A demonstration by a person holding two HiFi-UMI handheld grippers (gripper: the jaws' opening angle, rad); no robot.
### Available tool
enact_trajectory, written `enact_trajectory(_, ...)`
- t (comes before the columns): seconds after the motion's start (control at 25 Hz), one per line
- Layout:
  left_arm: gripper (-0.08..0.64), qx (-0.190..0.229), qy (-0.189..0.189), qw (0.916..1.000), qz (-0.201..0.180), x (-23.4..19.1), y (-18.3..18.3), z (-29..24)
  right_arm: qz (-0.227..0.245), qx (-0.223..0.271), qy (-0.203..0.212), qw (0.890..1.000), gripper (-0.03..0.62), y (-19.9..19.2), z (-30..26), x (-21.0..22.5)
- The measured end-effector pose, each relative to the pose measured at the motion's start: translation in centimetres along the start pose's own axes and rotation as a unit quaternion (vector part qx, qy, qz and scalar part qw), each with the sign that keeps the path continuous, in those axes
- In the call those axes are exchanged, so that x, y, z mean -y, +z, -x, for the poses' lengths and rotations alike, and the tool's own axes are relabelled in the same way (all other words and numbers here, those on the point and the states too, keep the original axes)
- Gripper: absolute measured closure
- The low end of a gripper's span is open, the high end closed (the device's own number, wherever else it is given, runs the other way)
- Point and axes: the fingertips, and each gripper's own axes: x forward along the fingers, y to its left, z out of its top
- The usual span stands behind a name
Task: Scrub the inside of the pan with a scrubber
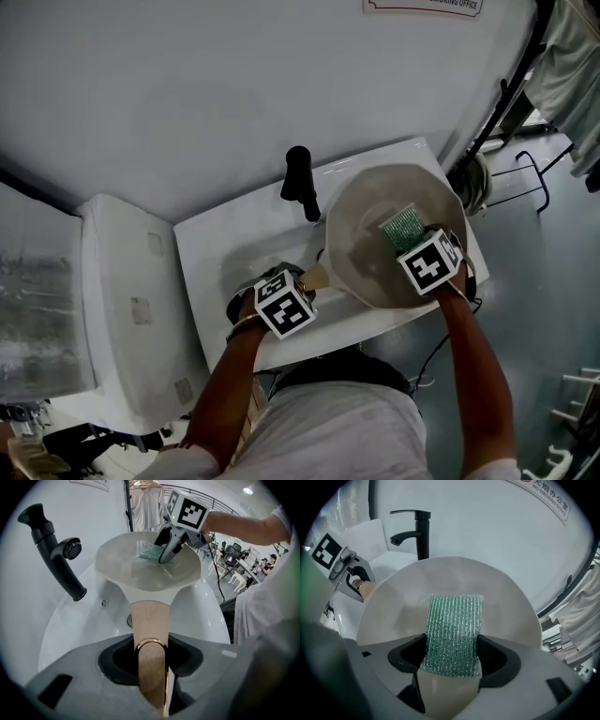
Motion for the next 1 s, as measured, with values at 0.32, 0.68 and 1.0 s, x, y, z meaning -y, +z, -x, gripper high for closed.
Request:
enact_trajectory(0.32, 0.408, 0.001, 0.000, 1.0000, 0.000, 0.0, 0.1, 0.1, 0.016, 0.034, 0.035, 0.999, 0.250, 1.8, 2.1, -4.8)
enact_trajectory(0.68, 0.408, 0.002, 0.001, 1.0000, -0.001, -0.1, 0.2, 0.2, 0.044, 0.025, 0.080, 0.996, 0.250, 2.4, -0.1, -9.5)
enact_trajectory(1.0, 0.408, 0.001, 0.001, 1.0000, -0.001, 0.0, 0.1, 0.3, 0.047, -0.001, 0.061, 0.997, 0.250, 1.1, -0.9, -7.5)
